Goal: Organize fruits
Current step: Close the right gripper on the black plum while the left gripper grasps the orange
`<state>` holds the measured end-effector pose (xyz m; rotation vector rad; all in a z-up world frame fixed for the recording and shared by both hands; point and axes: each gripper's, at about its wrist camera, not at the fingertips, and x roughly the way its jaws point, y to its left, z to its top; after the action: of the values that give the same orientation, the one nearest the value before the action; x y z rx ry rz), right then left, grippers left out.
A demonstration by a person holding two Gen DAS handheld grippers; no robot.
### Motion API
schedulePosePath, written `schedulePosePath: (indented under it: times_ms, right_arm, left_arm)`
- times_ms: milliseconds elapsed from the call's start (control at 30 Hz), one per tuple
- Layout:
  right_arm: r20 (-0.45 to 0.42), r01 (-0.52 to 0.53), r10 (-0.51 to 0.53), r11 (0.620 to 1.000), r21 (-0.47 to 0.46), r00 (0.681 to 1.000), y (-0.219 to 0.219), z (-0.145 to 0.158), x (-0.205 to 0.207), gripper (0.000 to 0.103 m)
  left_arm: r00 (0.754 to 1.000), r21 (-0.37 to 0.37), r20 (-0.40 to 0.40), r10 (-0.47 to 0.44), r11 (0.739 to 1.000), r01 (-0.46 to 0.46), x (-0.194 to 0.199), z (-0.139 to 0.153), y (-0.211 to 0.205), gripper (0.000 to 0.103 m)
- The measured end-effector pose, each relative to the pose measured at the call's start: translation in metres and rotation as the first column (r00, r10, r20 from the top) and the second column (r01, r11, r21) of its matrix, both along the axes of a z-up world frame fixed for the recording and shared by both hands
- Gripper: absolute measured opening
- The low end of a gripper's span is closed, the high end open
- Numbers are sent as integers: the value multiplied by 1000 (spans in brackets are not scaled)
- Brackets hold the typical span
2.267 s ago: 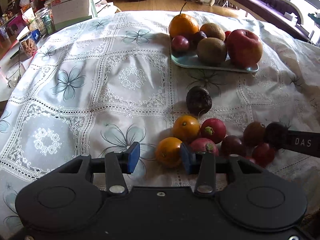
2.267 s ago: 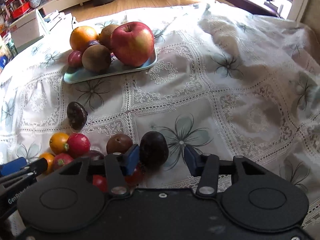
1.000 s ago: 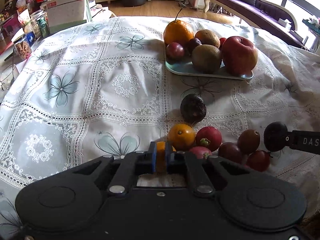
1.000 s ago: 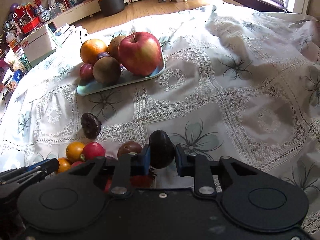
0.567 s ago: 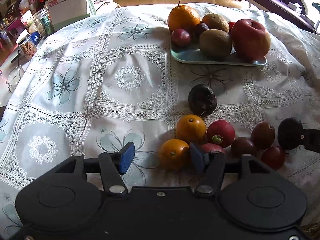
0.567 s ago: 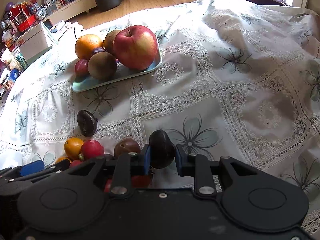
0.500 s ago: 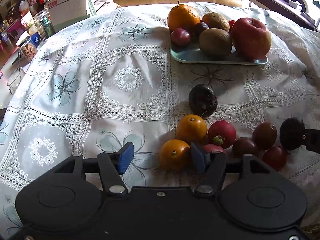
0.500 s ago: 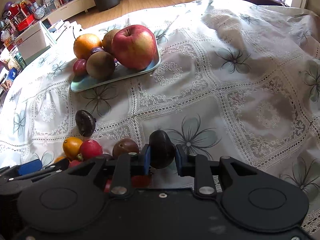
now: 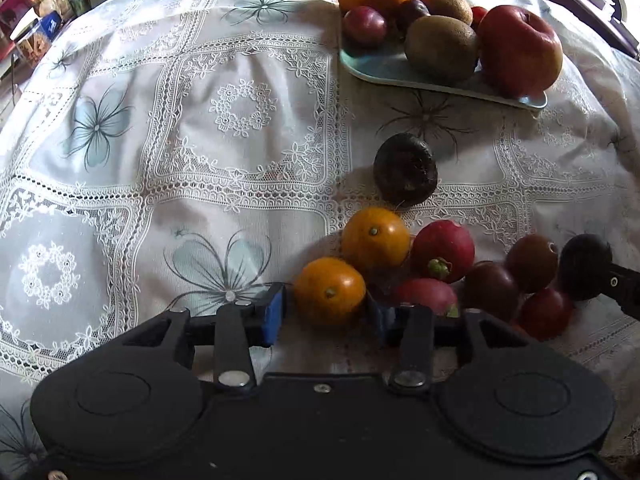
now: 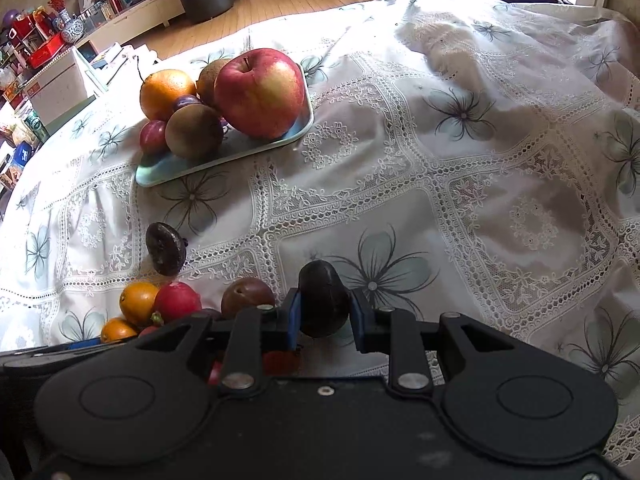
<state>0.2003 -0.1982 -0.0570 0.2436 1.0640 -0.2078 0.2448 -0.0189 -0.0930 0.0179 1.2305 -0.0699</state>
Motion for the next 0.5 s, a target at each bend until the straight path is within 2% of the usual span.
schedulePosePath:
  times_ms: [67, 133, 267, 433, 500]
  right_arm:
    - [-2, -1, 1, 1000, -18, 1000, 1, 0, 0, 27]
    - [-3, 3, -3, 1000, -10, 1000, 0, 0, 0, 27]
    - [13, 0, 0, 1000, -4, 1000, 0, 2, -3, 27]
    - [76, -11, 13, 999, -30, 997, 5, 14, -13, 27]
    - [108, -3, 8, 999, -47, 994, 8, 22, -18, 26]
  left_arm:
    - [1000, 47, 3, -24, 999, 24, 0, 0, -8, 50]
    - [1000, 63, 13, -29, 998, 28, -2, 0, -10, 50]
    - [999, 28, 46, -11, 1000, 10, -7, 3, -3, 45]
    - [986, 13, 169, -2, 1000, 0, -28, 23, 3, 45]
    - [982, -19, 188, 15, 1000, -12, -35, 31, 9, 45]
